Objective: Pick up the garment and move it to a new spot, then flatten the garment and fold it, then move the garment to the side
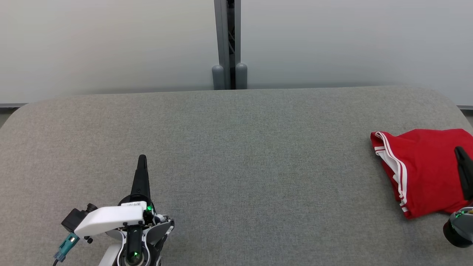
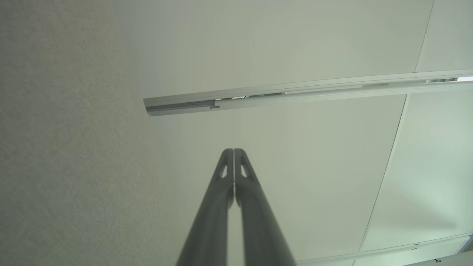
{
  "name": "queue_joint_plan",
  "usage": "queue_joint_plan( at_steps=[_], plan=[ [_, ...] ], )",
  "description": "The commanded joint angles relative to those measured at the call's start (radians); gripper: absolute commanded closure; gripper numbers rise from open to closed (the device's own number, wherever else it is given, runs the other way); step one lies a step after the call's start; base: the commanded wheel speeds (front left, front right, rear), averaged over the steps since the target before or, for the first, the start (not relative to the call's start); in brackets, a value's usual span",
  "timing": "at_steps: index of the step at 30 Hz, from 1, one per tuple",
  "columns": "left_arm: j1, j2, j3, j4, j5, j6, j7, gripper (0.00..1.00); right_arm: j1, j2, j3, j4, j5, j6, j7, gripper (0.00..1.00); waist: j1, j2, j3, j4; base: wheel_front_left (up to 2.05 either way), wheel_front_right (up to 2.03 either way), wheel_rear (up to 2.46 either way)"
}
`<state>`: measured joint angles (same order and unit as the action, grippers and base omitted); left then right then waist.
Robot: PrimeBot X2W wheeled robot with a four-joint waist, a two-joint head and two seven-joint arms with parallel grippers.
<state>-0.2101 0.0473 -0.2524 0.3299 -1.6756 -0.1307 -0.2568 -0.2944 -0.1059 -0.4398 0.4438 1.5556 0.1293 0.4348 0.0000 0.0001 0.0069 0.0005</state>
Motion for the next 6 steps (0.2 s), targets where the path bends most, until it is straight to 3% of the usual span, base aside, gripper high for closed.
queue_joint_plan(
  at_steps=[1, 6],
  plan=[
    [-0.013, 0.002, 0.001, -0.001, -0.002, -0.003, 0.000, 1.00, 0.004, -0.009, 0.001, 0.005, 0.002, 0.003, 0.000, 1.00, 0.0000, -0.0001, 0.000, 0.000, 0.00, 0.00, 0.00],
    [-0.013, 0.002, 0.001, -0.002, -0.002, -0.003, -0.001, 1.00, 0.004, -0.009, 0.002, 0.005, 0.003, 0.003, -0.001, 1.00, 0.0000, -0.0001, 0.000, 0.000, 0.00, 0.00, 0.00]
  ],
)
